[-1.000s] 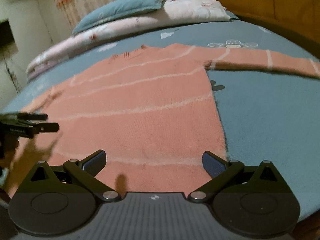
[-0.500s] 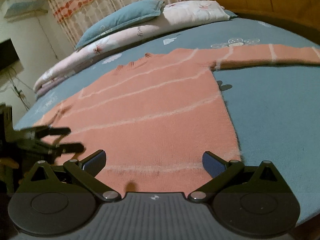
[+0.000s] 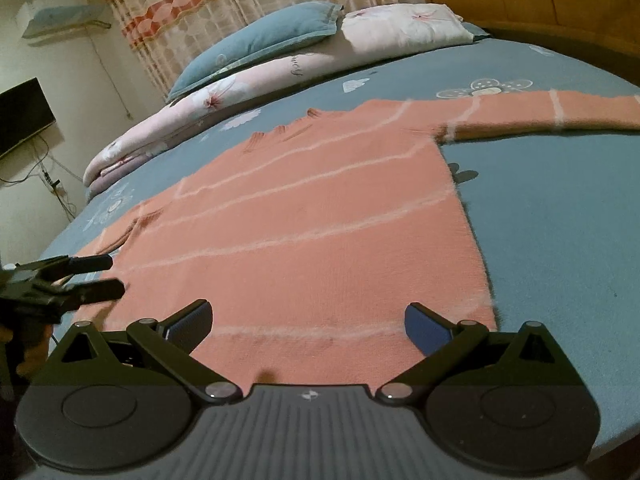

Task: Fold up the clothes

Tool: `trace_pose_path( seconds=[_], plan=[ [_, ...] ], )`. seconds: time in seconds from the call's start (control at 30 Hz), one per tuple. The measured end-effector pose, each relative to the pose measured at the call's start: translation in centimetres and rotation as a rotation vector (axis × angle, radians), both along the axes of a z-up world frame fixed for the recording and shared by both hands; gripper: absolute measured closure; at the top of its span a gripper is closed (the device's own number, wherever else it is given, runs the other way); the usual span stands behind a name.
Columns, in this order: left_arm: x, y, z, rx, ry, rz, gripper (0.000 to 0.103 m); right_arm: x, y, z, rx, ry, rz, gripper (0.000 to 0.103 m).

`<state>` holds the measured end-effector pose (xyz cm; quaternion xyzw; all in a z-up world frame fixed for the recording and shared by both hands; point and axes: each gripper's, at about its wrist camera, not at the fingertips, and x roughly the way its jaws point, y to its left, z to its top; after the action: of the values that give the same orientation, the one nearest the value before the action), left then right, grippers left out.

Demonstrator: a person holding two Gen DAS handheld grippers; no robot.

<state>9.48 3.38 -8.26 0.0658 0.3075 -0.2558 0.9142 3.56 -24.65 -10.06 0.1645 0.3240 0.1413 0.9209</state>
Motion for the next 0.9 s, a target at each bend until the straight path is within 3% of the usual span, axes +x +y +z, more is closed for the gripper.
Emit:
trace_pose_path(
  seconds=[0.2,0.3,0.37,0.6,0.83,0.9],
  plan=[
    [-4.1,-4.2,-2.0,0.208,-0.007,-0.011,0.001,-0.3,0.2,0.0,-0.031,0.004,0.014,0.0],
    [-5.1,-2.5,-2.7,0.089,0.097,0.097,0.001,-0.4,-0.1,0.0,-0.018,0.005,0.01,0.0],
    [-6.2,-1.2,-3.0,0.008,0.102,0.158,0.001,-0.5,-0.2,0.0,-0.01,0.004,0.011,0.0],
    [-9.6,-1.2,-3.2,0.065,0.069,0.212,0.001,-1.4,-0.6,0.1,-0.02,0.002,0.019,0.0],
    [-7.3,-0.7,-2.1,0.028,0.079,0.27,0.001,-1.8,-1.2,0.2,0.014,-0.009,0.013,0.0],
    [-6.5,-0.3,-2.9,0.002,0.119,0.29,0.001,-1.9,-1.1,0.2,0.011,-0.01,0.018,0.0]
  ],
)
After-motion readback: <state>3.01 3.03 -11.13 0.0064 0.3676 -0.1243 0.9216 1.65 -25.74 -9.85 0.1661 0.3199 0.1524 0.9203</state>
